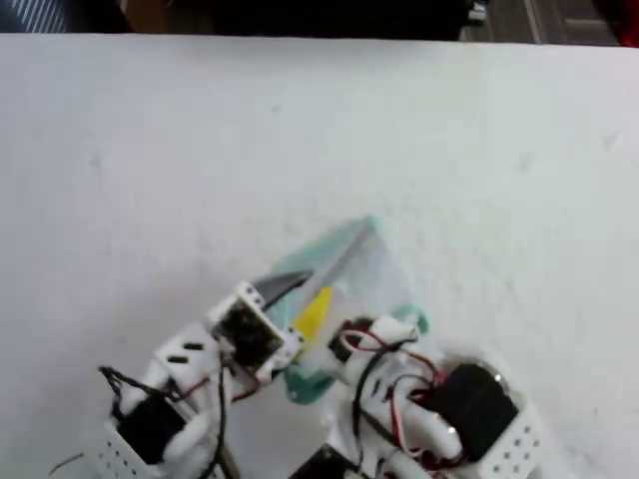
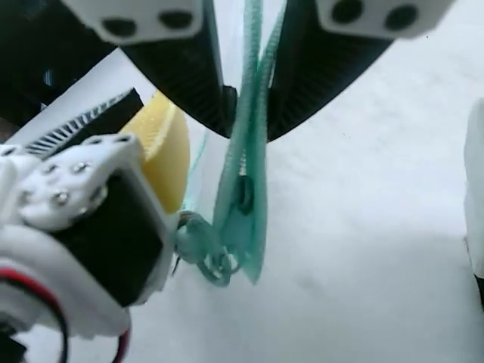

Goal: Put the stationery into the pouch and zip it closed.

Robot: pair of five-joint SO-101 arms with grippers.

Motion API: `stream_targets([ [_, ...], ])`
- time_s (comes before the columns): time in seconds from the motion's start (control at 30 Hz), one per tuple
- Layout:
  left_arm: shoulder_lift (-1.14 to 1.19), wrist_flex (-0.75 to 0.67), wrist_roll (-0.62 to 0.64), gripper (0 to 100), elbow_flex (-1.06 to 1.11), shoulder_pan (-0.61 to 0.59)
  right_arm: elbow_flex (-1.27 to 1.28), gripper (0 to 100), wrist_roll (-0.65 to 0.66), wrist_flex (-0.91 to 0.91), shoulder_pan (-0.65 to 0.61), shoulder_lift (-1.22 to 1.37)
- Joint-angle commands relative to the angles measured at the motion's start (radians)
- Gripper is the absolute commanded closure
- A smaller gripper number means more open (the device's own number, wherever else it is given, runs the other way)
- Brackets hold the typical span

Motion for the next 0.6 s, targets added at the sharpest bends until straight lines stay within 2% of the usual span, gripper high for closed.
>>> stream_targets([
  [0.0, 0.002, 0.055, -0.031, 88, -0.005, 0.028, -0.015, 98.1, 0.009, 0.025, -0.005, -0.081],
  [0.17, 0.001, 0.199, -0.031, 88, -0.087, 0.074, -0.08, 98.1, -0.071, -0.01, 0.084, -0.074],
  [0.33, 0.001, 0.31, -0.026, 88, -0.206, 0.079, -0.091, 98.1, -0.091, -0.035, 0.159, -0.012],
  [0.57, -0.001, 0.318, -0.025, 88, -0.222, -0.051, -0.091, 98.1, -0.198, -0.088, 0.213, 0.01],
])
